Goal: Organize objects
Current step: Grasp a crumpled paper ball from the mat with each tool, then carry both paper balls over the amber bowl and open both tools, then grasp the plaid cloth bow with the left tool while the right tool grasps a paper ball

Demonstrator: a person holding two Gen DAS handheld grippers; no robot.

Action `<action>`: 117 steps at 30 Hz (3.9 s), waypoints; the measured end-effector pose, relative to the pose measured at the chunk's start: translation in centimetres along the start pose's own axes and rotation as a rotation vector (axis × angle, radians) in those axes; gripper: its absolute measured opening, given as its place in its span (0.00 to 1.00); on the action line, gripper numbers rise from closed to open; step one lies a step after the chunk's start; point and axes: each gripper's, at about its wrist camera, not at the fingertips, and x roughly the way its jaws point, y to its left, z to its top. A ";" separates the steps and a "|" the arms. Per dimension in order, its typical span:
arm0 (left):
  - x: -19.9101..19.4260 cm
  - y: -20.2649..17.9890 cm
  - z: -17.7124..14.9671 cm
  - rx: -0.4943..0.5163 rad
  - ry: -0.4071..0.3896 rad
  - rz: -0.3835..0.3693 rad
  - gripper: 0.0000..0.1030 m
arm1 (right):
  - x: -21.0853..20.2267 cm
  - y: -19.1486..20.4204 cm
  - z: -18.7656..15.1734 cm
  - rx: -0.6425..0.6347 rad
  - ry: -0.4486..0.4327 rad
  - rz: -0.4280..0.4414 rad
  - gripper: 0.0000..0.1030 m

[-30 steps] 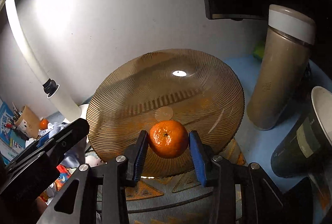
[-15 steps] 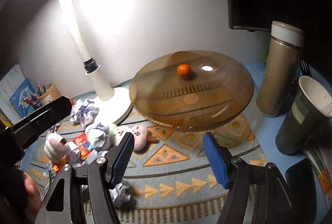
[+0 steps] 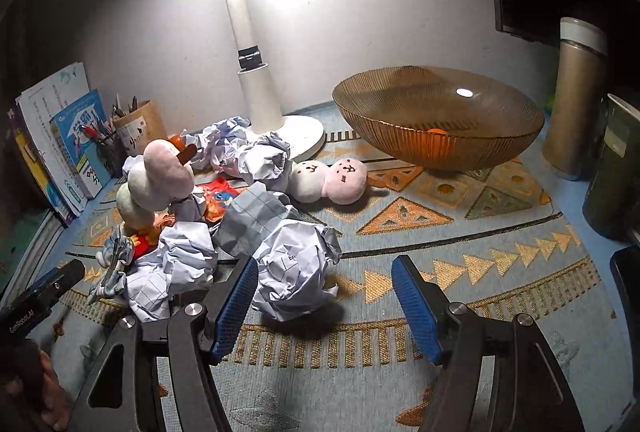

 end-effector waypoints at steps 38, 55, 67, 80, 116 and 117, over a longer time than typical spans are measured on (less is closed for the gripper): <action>12.0 1.0 9.1 0.107 0.175 -0.026 0.64 | 5.8 1.6 0.5 0.022 0.201 0.010 0.69; 4.6 -1.2 9.9 0.130 0.044 -0.098 0.45 | 2.2 1.1 0.8 0.005 0.160 -0.063 0.47; -1.3 -10.0 10.2 0.231 0.005 -0.263 0.45 | -1.8 -1.2 2.2 -0.005 0.085 -0.192 0.47; 2.8 -26.4 11.9 0.351 0.088 -0.402 0.45 | -3.3 -11.0 11.6 0.161 -0.099 -0.191 0.47; -5.6 -5.7 4.5 0.129 -0.086 -0.081 0.90 | -1.7 -0.2 2.6 0.100 0.023 0.021 0.66; -5.3 -4.5 3.6 0.129 -0.092 -0.044 0.90 | -1.0 0.4 1.9 0.088 0.040 0.033 0.66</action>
